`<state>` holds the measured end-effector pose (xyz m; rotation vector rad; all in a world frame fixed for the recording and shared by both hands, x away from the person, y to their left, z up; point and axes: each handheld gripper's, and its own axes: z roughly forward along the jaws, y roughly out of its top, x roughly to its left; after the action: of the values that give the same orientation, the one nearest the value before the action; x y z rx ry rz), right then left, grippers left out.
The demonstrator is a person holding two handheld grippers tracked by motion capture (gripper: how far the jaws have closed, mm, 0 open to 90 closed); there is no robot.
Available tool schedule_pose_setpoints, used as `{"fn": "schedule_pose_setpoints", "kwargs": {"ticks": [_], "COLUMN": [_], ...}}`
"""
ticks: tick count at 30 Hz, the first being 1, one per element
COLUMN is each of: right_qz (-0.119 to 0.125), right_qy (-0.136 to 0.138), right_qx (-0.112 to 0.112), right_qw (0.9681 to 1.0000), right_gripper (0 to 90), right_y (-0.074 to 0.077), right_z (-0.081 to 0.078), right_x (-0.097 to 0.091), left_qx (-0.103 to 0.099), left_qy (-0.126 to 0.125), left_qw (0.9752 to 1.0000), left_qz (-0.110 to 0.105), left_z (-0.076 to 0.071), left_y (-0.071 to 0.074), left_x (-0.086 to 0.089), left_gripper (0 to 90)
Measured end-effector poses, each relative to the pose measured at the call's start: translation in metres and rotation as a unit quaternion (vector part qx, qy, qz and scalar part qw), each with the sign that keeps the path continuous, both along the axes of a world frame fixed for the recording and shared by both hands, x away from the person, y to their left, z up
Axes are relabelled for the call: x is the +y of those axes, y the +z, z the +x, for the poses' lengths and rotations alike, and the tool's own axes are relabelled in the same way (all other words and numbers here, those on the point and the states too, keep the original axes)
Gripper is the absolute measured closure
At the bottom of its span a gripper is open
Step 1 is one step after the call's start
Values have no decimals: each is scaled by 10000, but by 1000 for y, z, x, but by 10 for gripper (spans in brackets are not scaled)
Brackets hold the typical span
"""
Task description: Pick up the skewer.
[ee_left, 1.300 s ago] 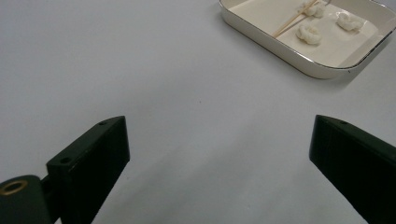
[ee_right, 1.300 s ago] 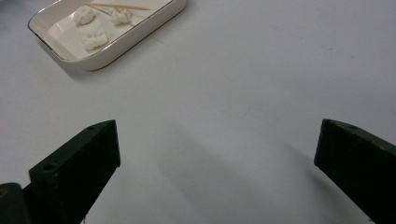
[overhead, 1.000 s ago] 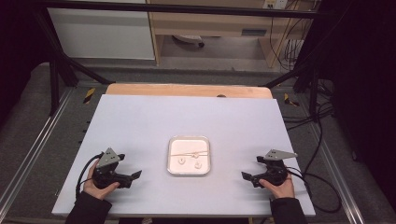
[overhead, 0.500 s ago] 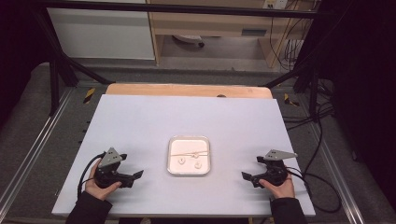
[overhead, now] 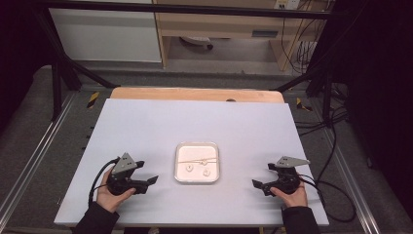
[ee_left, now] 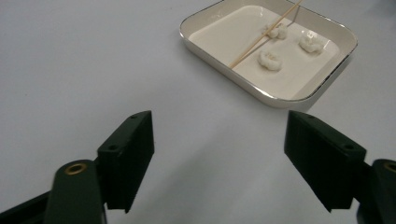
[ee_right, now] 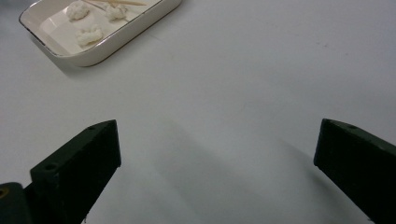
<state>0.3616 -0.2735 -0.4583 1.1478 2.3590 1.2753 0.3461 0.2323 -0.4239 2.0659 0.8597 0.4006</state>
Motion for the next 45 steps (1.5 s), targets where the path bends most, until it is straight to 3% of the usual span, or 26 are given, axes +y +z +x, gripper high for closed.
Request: {"fn": "schedule_pose_setpoints", "kwargs": {"ticks": [14, 29, 41, 45], "right_qz": [-36, -50, -52, -56], "right_qy": [-1, -8, -1, 10], "right_qx": [-16, -17, -18, -4], "right_qw": [10000, 10000, 10000, 10000], "right_gripper": [12, 12, 13, 13], "right_y": [0, 0, -1, 0], "right_z": [0, 0, 1, 1], "right_x": [0, 0, 0, 0], "left_qx": [30, 186, 300, 244], "left_qy": [-209, -455, -659, -698], "left_qw": [9998, 9986, 9964, 9961], "left_qz": [54, 201, 435, 487], "left_z": [15, 33, 52, 57], "left_y": [16, 10, -1, -3], "left_x": [-50, -94, -136, -156], "left_gripper": [618, 882, 900, 900]}}
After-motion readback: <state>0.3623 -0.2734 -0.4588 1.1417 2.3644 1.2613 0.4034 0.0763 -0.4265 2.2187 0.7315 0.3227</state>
